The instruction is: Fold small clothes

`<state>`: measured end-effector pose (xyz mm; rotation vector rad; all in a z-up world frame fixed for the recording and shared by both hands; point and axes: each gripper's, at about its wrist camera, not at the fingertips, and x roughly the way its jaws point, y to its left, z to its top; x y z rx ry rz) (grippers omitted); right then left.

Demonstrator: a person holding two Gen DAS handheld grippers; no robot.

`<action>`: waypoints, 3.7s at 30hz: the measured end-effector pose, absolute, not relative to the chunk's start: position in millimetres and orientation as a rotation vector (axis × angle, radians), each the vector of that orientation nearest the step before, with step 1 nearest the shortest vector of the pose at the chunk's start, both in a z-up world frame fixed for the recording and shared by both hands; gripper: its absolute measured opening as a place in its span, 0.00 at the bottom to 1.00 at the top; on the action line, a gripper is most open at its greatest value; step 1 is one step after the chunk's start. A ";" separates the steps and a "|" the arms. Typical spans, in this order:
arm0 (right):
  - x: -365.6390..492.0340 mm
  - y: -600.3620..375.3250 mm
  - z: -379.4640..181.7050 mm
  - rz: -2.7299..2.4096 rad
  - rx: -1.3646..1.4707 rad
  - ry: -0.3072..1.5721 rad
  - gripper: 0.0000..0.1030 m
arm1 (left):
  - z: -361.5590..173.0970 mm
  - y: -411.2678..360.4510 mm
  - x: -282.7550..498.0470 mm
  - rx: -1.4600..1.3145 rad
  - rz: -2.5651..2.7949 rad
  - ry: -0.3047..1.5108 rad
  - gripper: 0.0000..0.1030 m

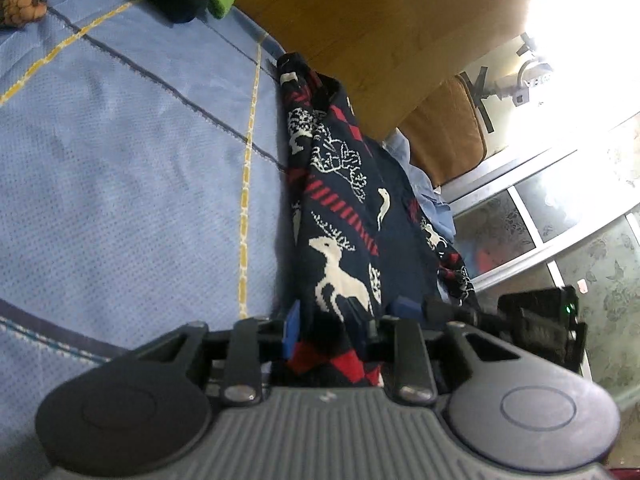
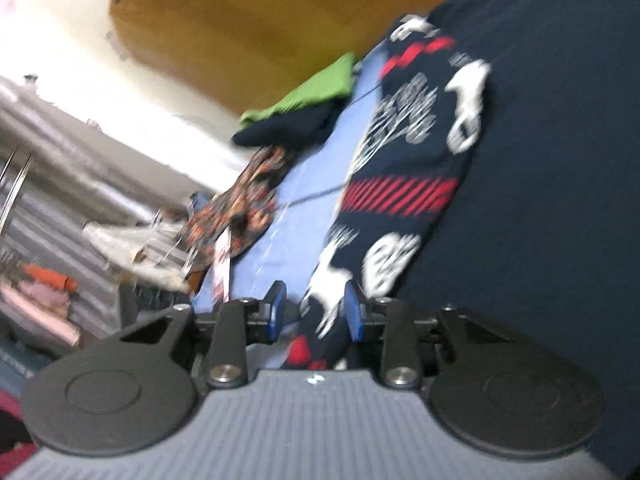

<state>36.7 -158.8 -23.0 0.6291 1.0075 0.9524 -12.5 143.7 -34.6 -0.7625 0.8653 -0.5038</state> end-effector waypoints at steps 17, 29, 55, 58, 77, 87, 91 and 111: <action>7.3 -127.9 -39.5 0.928 0.588 1.137 0.31 | -39.6 146.2 -11.5 -0.782 -0.502 0.885 0.26; -18.4 -173.4 15.5 1.034 0.446 0.945 0.11 | 1.4 142.8 -21.7 -0.708 -0.543 0.778 0.45; -26.6 -172.0 -41.2 1.113 0.474 1.067 0.12 | 11.7 86.7 2.8 -0.457 -0.500 0.851 0.14; -28.3 -171.3 -52.2 1.080 0.386 1.080 0.06 | -3.5 86.5 6.5 -0.428 -0.432 0.922 0.17; -27.1 -129.0 -37.3 1.145 0.211 0.941 0.26 | -3.5 53.6 49.3 -0.375 -0.561 0.889 0.29; -58.6 -100.9 -26.6 1.195 -0.185 0.747 0.13 | -8.8 64.3 58.6 -0.462 -0.558 0.914 0.24; -53.5 -100.8 -23.3 1.169 -0.225 0.726 0.11 | -9.1 63.1 59.5 -0.465 -0.555 0.916 0.24; -28.8 -116.2 -8.9 1.291 0.076 0.798 0.25 | -10.4 61.8 59.6 -0.462 -0.558 0.914 0.25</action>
